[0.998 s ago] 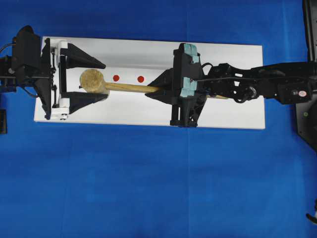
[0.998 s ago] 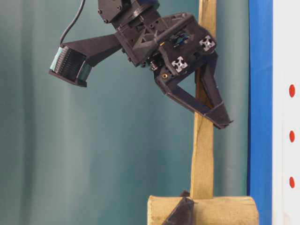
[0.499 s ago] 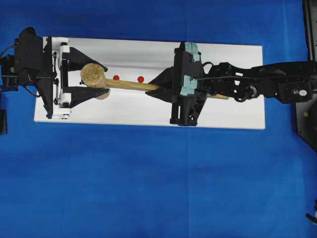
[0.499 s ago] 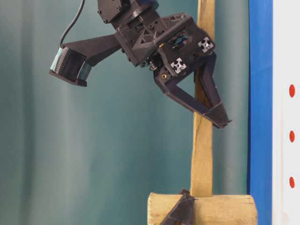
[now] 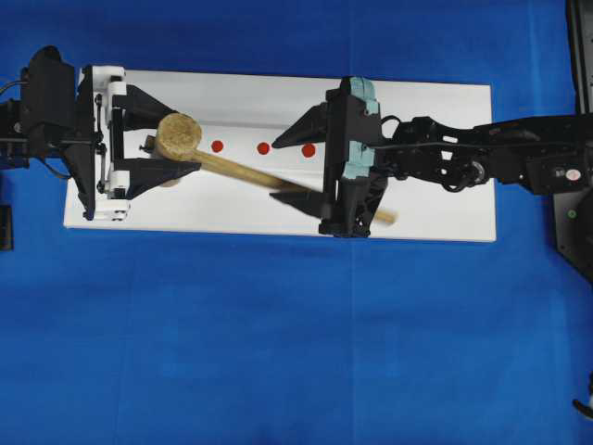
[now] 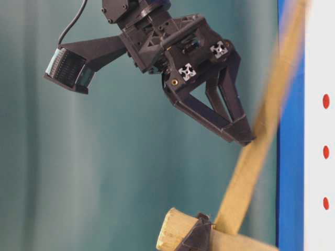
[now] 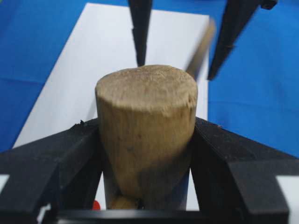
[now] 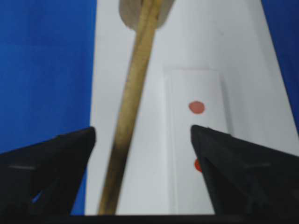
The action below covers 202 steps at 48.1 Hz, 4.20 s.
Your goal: Hit the mark with a hammer.
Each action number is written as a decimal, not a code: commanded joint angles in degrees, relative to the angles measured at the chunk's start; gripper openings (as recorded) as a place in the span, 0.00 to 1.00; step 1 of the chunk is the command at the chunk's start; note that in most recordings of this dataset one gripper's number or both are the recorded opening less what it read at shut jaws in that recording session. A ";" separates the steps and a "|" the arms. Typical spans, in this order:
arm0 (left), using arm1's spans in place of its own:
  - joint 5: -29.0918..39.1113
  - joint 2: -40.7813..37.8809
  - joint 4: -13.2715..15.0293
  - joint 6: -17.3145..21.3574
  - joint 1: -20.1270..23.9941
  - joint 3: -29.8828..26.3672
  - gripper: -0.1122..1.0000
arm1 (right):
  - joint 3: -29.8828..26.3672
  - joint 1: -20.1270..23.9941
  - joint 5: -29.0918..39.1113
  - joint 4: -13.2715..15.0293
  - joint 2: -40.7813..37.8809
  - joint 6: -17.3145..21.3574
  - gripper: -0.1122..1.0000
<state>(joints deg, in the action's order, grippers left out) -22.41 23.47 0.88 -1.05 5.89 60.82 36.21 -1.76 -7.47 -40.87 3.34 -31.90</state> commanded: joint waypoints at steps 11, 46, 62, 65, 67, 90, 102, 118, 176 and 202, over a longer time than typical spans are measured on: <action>5.10 0.97 0.35 -8.35 0.97 -1.85 0.54 | -0.62 0.00 -0.88 -0.09 2.29 0.00 0.90; 14.06 4.22 0.35 -60.56 4.13 -2.11 0.54 | -0.88 0.00 -0.35 0.88 2.37 -3.52 0.90; 14.33 6.42 0.26 -63.90 3.96 -0.62 0.54 | -1.14 -0.88 -0.88 0.88 -0.09 -6.42 0.90; 14.33 6.68 0.18 -63.98 3.69 -0.53 0.54 | -1.14 -1.58 -1.14 0.79 -1.14 -6.42 0.90; 14.33 6.68 0.26 -63.98 3.34 -0.53 0.54 | -1.23 -1.93 -1.23 0.88 -1.85 -6.50 0.90; 14.24 6.42 0.18 -63.63 2.81 -0.79 0.54 | -2.64 -2.11 -0.97 1.14 -3.87 -8.61 0.26; 13.97 5.98 0.09 -63.28 2.81 -0.97 0.54 | -2.72 -2.11 -1.23 1.05 -3.87 -8.79 0.17; 13.45 5.89 0.00 -63.11 2.72 -1.14 0.54 | -2.81 -2.02 -0.88 1.14 -3.78 -8.79 0.17; 23.73 22.76 -0.18 -63.37 2.81 5.80 0.93 | 4.13 -0.35 -1.41 -0.88 5.36 -7.91 0.17; 37.88 36.12 -0.97 -62.67 5.10 7.56 0.92 | 9.84 -0.18 -2.29 -3.43 11.07 -7.73 0.17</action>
<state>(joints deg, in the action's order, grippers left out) 15.64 59.77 0.35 -64.42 10.37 68.99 47.11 -2.11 -8.79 -44.12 13.01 -39.81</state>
